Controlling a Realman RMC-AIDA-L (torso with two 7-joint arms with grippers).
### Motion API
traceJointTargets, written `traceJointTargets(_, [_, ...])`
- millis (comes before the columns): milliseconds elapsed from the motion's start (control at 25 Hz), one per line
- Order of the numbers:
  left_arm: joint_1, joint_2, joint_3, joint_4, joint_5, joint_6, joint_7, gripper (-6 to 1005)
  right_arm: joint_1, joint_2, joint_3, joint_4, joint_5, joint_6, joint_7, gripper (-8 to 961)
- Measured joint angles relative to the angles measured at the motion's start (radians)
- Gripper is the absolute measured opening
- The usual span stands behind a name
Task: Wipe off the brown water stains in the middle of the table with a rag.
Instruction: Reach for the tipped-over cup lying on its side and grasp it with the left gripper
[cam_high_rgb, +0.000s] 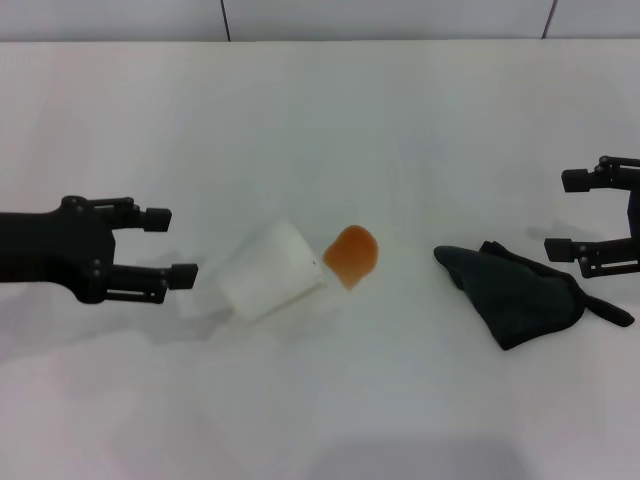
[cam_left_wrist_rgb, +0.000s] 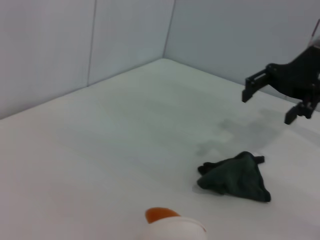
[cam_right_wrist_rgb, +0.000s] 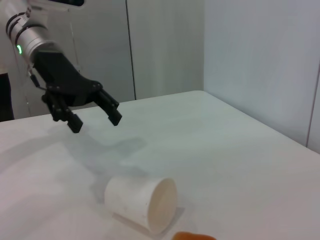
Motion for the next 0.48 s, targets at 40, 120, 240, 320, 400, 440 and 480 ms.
traceJointTargets(40, [-0.004,0.001,0.0,0.001,0.001,-0.003,-0.008,866,0.0,0.0,-0.001,0.0,0.0,0.0,0.0,869])
traceJointTargets(120, [-0.021,0.004,0.0,0.002,0.013,-0.008,-0.033,866,0.0,0.0,-0.003,0.0,0.0,0.0,-0.002,869])
traceJointTargets(240, [-0.055,0.009,0.002,0.002,0.053,-0.01,-0.075,866,0.0,0.0,-0.004,0.0,0.0,0.001,-0.004,869])
traceJointTargets(320, [-0.083,0.011,0.005,0.002,0.088,-0.011,-0.103,867,0.002,0.0,-0.005,0.0,0.0,0.002,-0.008,869])
traceJointTargets(400, [-0.113,0.011,0.008,0.0,0.129,-0.013,-0.132,867,0.002,0.001,-0.005,0.0,0.001,0.002,-0.011,869])
traceJointTargets(440, [-0.129,0.01,0.008,-0.002,0.151,-0.015,-0.146,867,0.002,0.001,-0.005,0.0,0.002,0.002,-0.012,870])
traceJointTargets(480, [-0.144,0.009,0.008,-0.004,0.175,-0.016,-0.161,867,0.002,0.001,-0.005,0.0,0.003,0.002,-0.013,870])
